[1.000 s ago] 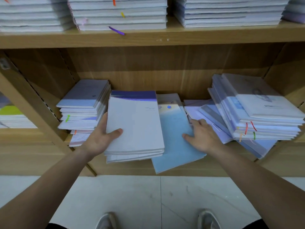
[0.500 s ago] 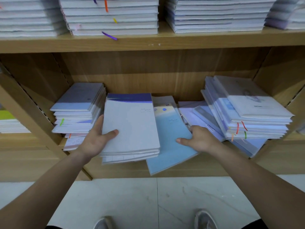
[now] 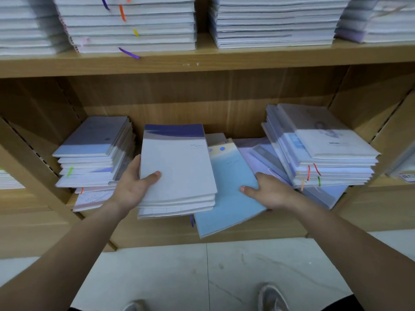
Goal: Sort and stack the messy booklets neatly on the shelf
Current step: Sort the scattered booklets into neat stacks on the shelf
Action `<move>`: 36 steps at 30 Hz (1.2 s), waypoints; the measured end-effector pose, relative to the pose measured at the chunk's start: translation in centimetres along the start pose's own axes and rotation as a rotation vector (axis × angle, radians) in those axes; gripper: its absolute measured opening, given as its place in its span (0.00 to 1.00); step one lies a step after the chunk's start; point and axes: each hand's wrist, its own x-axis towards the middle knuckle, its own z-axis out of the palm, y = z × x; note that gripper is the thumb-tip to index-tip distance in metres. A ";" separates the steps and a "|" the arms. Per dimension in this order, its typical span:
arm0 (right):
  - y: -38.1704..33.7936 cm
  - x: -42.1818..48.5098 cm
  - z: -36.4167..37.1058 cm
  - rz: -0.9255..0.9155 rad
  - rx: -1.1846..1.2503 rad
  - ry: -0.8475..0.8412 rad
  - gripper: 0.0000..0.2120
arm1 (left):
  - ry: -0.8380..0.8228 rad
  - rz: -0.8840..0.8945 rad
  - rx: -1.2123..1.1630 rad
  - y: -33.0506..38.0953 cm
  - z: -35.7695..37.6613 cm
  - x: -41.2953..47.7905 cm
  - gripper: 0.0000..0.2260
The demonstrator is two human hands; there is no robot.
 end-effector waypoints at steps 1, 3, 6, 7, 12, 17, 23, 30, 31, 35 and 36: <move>0.1 -0.1 0.1 0.012 0.013 0.004 0.15 | -0.005 0.010 -0.001 0.0 0.3 0.1 0.19; 0.4 -0.1 -0.2 -0.017 -0.018 0.066 0.17 | -0.013 0.016 0.005 0.1 0.8 0.3 0.19; 0.8 -0.2 -1.2 -0.104 -0.048 0.212 0.15 | -0.011 -0.001 -0.025 -0.1 1.4 0.6 0.20; 0.8 -0.3 -1.6 -0.129 -0.047 0.249 0.14 | -0.014 -0.001 -0.021 -0.2 1.5 0.7 0.20; 1.3 -0.9 -2.9 -0.142 -0.020 0.385 0.12 | -0.031 0.002 0.000 0.0 2.4 1.5 0.21; 1.6 -1.3 -3.2 -0.125 0.029 0.456 0.10 | -0.002 -0.018 -0.032 0.1 3.4 1.8 0.20; 1.0 -1.7 -3.5 -0.130 0.018 0.532 0.11 | -0.010 -0.037 -0.019 -0.4 1.9 1.9 0.20; 0.1 -2.4 -3.6 -0.136 0.045 0.588 0.10 | -0.033 -0.063 0.012 -0.4 1.6 1.9 0.20; 0.2 -2.5 -3.6 -0.126 0.043 0.594 0.11 | -0.033 -0.066 0.009 -0.5 1.5 1.9 0.20; 0.1 -2.9 -3.6 -0.125 0.033 0.640 0.12 | -0.057 -0.064 0.011 -0.7 1.3 2.1 0.21; 0.0 -3.0 -3.5 -0.140 0.028 0.652 0.12 | -0.063 -0.066 0.016 -0.8 1.3 2.1 0.21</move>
